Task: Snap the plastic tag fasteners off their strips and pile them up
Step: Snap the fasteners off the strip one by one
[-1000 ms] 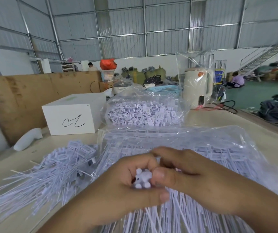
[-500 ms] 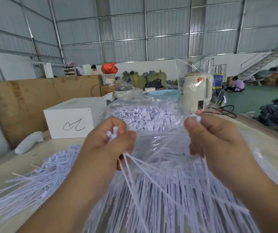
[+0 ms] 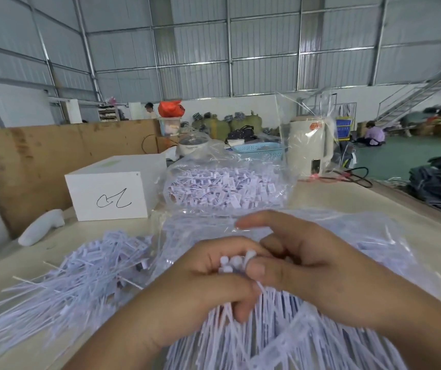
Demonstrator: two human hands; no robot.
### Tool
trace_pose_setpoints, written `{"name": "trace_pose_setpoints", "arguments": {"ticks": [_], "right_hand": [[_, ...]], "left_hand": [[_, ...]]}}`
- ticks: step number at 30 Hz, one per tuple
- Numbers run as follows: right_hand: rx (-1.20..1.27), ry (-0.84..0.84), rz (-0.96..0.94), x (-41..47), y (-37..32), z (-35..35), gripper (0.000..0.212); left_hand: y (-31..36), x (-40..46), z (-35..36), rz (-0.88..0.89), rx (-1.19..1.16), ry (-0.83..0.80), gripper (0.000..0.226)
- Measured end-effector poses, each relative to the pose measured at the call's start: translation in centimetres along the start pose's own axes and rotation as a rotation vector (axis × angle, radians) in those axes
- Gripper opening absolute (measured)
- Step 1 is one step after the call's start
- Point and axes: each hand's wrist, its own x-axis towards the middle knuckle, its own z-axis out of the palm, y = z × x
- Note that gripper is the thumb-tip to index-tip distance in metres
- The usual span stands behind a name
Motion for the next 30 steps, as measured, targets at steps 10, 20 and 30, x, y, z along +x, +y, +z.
{"name": "trace_pose_setpoints", "arguments": {"ticks": [10,20,30], "right_hand": [[-0.042,-0.011,0.071,0.4,0.5,-0.9,0.039],[-0.252,0.245,0.081,0.6,0.2,0.5,0.039],[-0.080,0.304,0.040,0.2,0.1,-0.5,0.036]], "left_hand": [[-1.4,-1.3,-1.3,-0.066,-0.573,-0.021,0.027],[-1.5,-0.5,1.0,-0.087,-0.250,0.464,0.013],[-1.4,-0.9,-0.2,-0.041,-0.265,0.510,0.024]]}}
